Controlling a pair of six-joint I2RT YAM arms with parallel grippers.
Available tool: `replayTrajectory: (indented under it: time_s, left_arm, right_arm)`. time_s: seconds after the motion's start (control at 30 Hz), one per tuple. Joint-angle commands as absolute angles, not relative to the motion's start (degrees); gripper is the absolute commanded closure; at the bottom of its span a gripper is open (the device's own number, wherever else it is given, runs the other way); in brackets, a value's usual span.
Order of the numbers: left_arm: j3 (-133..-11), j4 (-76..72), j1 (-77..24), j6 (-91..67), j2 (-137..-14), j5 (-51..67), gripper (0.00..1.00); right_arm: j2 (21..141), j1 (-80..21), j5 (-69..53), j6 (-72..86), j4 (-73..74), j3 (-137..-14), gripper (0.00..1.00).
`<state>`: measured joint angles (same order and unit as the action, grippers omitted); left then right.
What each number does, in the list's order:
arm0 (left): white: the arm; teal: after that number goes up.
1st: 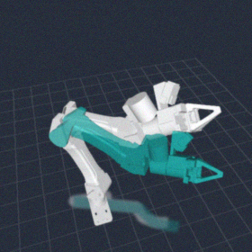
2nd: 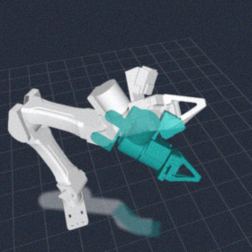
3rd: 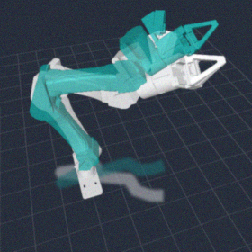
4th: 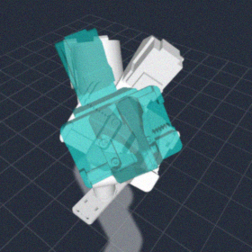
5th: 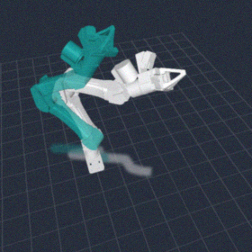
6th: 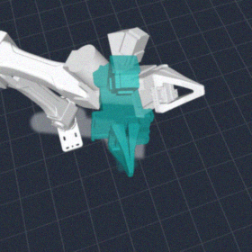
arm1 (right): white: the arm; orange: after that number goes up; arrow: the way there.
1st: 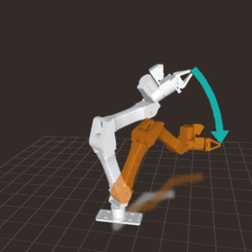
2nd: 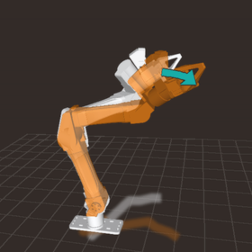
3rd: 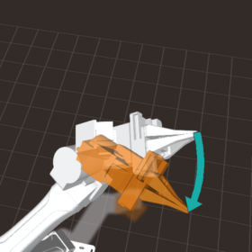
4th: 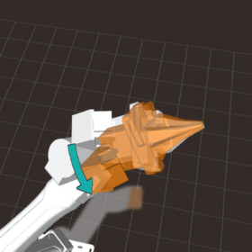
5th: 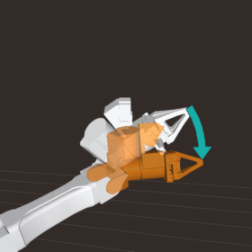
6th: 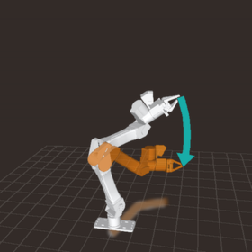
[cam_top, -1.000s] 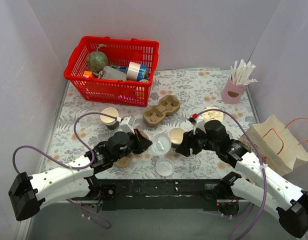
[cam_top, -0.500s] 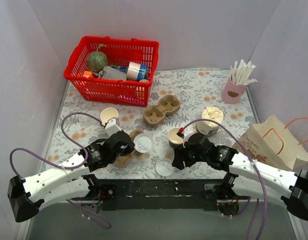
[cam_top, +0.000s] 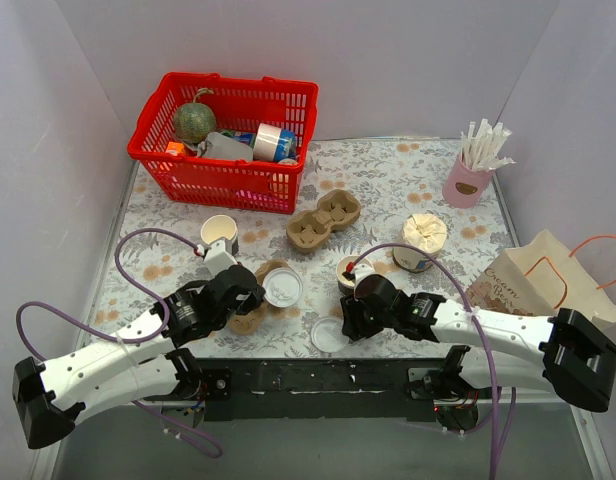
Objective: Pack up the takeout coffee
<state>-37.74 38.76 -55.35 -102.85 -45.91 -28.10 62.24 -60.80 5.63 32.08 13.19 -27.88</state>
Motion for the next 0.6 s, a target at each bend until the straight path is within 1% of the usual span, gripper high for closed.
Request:
replayTrajectory:
  time_s: [0.0, 0.13, 0.23, 0.27, 0.37, 0.5, 0.57]
  left_arm:
    - [-36.6, 38.1, -55.5, -102.6, -44.9, -29.2, 1.00]
    - [-36.3, 38.6, -55.5, -102.8, -44.4, -29.3, 1.00]
    - [-36.0, 38.7, -55.5, -103.0, -43.5, -29.4, 1.00]
    - [-36.0, 38.8, -55.5, -102.9, -43.4, -29.5, 1.00]
    - [-36.3, 39.2, -55.6, -102.9, -42.9, -29.8, 1.00]
    - [-36.6, 39.7, -55.5, -102.8, -42.5, -30.4, 1.00]
    - [-37.0, 39.8, -55.6, -102.7, -42.5, -30.6, 1.00]
  right_arm:
    - [65.0, -61.3, 5.3, 32.4, 10.0, -28.2, 0.51]
    - [67.1, -61.5, 5.3, 32.4, 10.8, -29.4, 0.61]
    - [67.8, -61.6, 5.6, 32.7, 11.2, -29.7, 0.70]
    - [67.9, -61.6, 6.0, 32.9, 11.4, -29.8, 0.75]
    - [67.9, -61.6, 6.6, 33.1, 12.5, -30.2, 0.82]
    - [67.8, -61.6, 6.2, 33.1, 12.0, -30.7, 0.86]
    - [68.5, -61.7, 4.8, 33.0, 10.6, -30.9, 0.86]
